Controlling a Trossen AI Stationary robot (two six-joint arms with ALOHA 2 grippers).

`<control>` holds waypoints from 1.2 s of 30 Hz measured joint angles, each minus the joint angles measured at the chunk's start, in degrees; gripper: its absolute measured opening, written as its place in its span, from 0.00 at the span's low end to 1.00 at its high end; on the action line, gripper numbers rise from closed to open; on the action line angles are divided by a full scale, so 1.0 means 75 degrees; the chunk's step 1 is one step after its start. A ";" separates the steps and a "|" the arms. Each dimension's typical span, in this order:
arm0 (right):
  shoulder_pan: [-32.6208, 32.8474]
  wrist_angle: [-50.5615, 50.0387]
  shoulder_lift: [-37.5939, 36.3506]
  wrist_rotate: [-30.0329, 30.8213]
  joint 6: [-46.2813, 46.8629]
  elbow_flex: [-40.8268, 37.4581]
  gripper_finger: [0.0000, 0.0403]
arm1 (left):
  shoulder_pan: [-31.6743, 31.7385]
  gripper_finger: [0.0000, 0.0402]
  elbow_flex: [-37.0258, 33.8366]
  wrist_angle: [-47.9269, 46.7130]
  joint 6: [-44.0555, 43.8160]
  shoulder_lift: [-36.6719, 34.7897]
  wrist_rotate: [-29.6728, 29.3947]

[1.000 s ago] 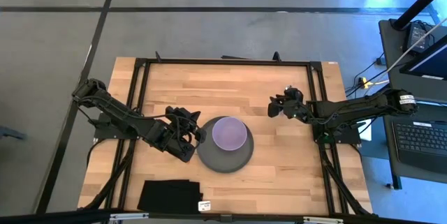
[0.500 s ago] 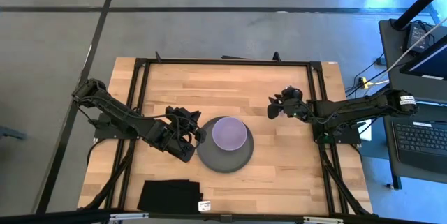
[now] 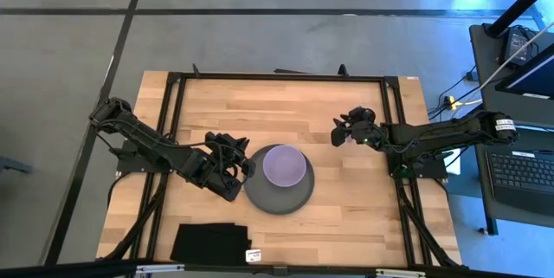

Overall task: Set table place
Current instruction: Put the purple spoon on the purple bowl

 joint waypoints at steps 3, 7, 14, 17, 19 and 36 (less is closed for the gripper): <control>0.0006 -0.0183 0.0096 -0.0002 0.0463 0.0000 0.42 | -0.0001 0.08 0.0000 0.0000 0.0001 0.0000 0.0000; 0.0000 -0.0309 0.0249 0.0180 0.0474 -0.0002 0.42 | -0.0002 0.06 0.0000 0.0000 0.0003 0.0000 0.0000; 0.0000 -0.1112 0.0284 0.0644 0.1106 0.0054 0.42 | 0.0000 0.02 0.0000 0.0000 0.0003 0.0000 -0.0003; 0.0019 -0.2080 0.0284 0.0542 0.1622 0.0322 0.42 | -0.0002 0.01 0.0000 0.0000 0.0003 0.0000 -0.0003; 0.0077 -0.2755 0.0284 0.0492 0.2099 0.0482 0.42 | -0.0001 0.01 0.0000 0.0000 0.0003 0.0000 -0.0006; 0.0199 -0.4806 0.1074 0.0622 0.5569 0.0566 0.42 | -0.0003 0.07 0.0000 0.0000 0.0000 0.0000 -0.0006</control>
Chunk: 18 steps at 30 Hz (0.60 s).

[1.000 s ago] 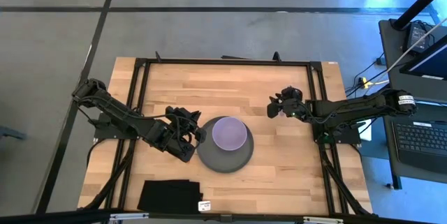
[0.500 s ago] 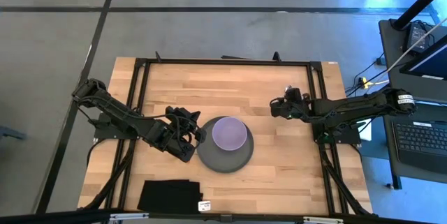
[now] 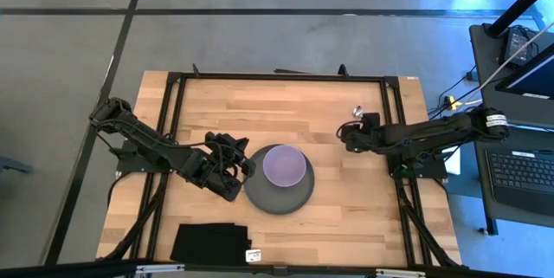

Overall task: Set table place
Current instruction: Put the purple spoon on the purple bowl

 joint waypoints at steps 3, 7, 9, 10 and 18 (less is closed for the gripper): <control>0.0000 0.0273 0.0436 0.0021 0.0096 -0.0003 0.42 | 0.0000 0.08 0.0000 0.0000 0.0003 0.0000 0.0000; -0.0003 0.0890 0.0952 0.0252 0.0102 -0.0003 0.42 | 0.0001 0.10 0.0000 0.0000 0.0003 0.0000 0.0000; -0.0012 0.1138 0.1184 0.0346 0.0102 -0.0003 0.42 | 0.0001 0.10 0.0000 0.0000 0.0000 0.0000 0.0000; -0.0012 0.1172 0.1288 0.0362 0.0108 -0.0003 0.42 | 0.0003 0.10 0.0000 0.0000 0.0003 0.0000 0.0000; -0.0012 0.1229 0.2087 0.0414 0.0915 -0.0010 0.42 | 0.0000 0.09 0.0000 0.0000 0.0003 0.0000 0.0000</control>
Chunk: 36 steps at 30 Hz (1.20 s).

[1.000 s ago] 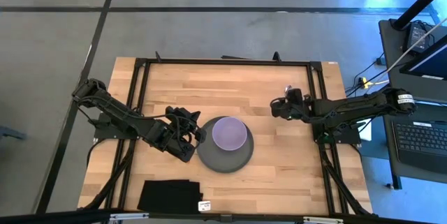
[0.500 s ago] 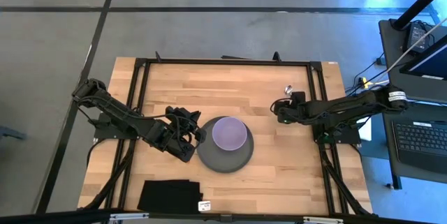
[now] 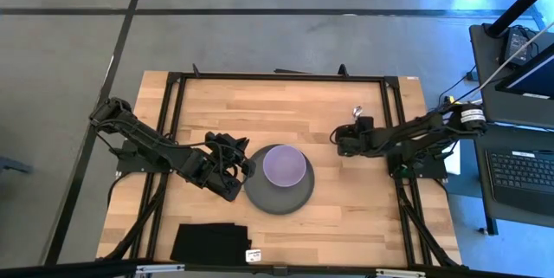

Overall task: Set table place
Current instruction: Put the purple spoon on the purple bowl

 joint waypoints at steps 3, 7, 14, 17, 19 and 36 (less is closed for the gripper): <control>0.0000 0.0176 0.0265 0.0021 0.0035 -0.0002 0.42 | 0.0001 0.07 0.0000 0.0000 0.0000 0.0000 0.0000; -0.0003 0.0690 0.0590 0.0203 0.0038 -0.0002 0.42 | 0.0001 0.05 0.0000 0.0000 0.0000 0.0000 0.0000; -0.0004 0.1397 0.1280 0.0688 0.0258 -0.0002 0.42 | 0.0003 0.02 0.0000 0.0000 0.0000 0.0000 0.0000; 0.0000 0.1451 0.1605 0.1015 0.0724 0.0004 0.41 | 0.0003 0.01 0.0000 0.0000 0.0003 0.0000 0.0000; 0.0000 0.1491 0.1779 0.1188 0.0985 0.0004 0.40 | 0.0000 0.00 0.0000 0.0000 0.0003 0.0000 0.0000; 0.0074 0.1894 0.2291 0.1535 0.0982 -0.0001 0.14 | 0.0003 0.08 0.0000 -0.0003 0.0006 0.0002 -0.0020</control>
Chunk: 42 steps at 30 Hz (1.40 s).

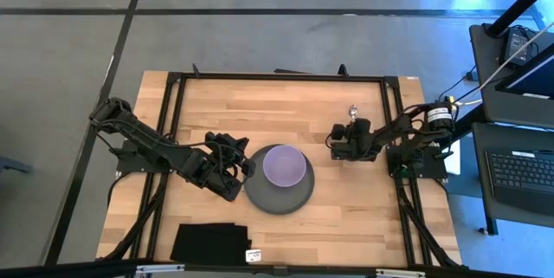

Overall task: Set table place
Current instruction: Put the purple spoon on the purple bowl

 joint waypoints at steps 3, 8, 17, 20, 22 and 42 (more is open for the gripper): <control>0.0136 0.0039 0.0005 0.0033 -0.0003 0.0002 0.14 | 0.0000 0.09 0.0000 0.0000 0.0000 -0.0002 -0.0003; 0.0339 0.0086 0.0002 0.0039 -0.0227 0.0005 0.14 | 0.0000 0.10 0.0000 0.0000 0.0000 -0.0002 -0.0015; 0.1088 0.0058 -0.1012 0.0100 -0.2195 0.0060 0.14 | 0.0023 0.09 0.0000 -0.0003 0.0000 -0.0002 -0.0050; 0.1420 0.0055 -0.1693 0.0186 -0.3263 0.0244 0.14 | 0.0023 0.07 0.0000 -0.0003 0.0000 0.0001 -0.0048; 0.1611 0.0039 -0.2150 -0.0016 -0.4187 0.0442 0.14 | 0.0020 0.06 0.0000 0.0000 -0.0003 0.0001 -0.0047; 0.2348 -0.3028 -0.2747 -0.5480 -0.8235 0.4946 0.14 | 0.0047 0.02 0.0000 -0.0118 -0.0003 0.0001 -0.0049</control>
